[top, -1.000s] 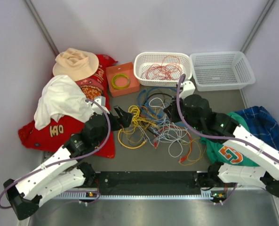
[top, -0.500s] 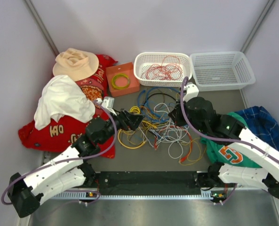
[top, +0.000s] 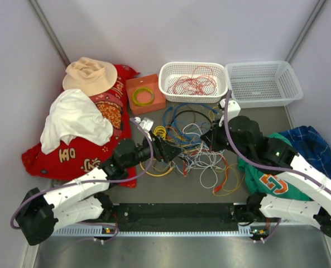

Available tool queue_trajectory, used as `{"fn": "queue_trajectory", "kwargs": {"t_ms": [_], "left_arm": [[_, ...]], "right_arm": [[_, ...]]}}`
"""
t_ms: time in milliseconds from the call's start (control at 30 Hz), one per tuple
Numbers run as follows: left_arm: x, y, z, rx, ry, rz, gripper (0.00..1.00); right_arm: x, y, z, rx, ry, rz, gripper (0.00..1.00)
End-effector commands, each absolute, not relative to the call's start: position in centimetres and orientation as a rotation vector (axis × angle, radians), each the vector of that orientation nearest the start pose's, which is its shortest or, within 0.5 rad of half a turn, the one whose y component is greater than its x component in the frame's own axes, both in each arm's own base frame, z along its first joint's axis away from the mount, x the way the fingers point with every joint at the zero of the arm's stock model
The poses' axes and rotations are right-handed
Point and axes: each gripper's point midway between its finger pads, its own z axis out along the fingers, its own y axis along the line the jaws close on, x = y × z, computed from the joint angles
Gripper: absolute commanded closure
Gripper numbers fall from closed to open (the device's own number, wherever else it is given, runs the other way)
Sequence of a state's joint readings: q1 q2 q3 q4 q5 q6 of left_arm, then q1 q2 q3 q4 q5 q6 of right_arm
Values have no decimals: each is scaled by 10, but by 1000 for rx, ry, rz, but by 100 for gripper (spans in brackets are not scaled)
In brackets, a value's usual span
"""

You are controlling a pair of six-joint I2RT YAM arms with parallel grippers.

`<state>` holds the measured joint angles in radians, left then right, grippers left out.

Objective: Untangle the cables

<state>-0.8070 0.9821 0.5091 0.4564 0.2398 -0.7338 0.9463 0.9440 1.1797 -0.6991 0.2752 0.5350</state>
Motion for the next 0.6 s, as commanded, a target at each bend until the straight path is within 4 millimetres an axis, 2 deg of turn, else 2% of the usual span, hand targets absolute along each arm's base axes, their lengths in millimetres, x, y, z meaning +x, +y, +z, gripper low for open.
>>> {"fn": "queue_trajectory", "kwargs": {"t_ms": [0,100,167,267,300,367,433,467,567], "left_arm": [[211,-287,246,174,1674,-1272,16],[215,-272,247,116,1614,-1238,17],[218,-269,239,120,1621,-1197,19],[227,-271,222,154,1649,-1120,21],[231,-272,228,158,1608,-1118,21],[242,-273,218,159,1602,-1065,21],[246,-280,232,186,1515,-1086,21],[238,-291,242,271,1464,-1130,21],[236,-308,263,340,1378,-1196,19]], "right_arm": [[186,219,343,-220,1967,752,100],[179,208,352,-207,1941,762,100],[175,202,358,-203,1926,772,100],[169,201,365,-211,1906,814,100],[168,202,368,-206,1900,833,100],[164,205,373,-217,1890,868,100],[163,209,377,-219,1885,895,100],[162,210,380,-224,1883,908,100],[159,215,384,-242,1882,936,100]]}}
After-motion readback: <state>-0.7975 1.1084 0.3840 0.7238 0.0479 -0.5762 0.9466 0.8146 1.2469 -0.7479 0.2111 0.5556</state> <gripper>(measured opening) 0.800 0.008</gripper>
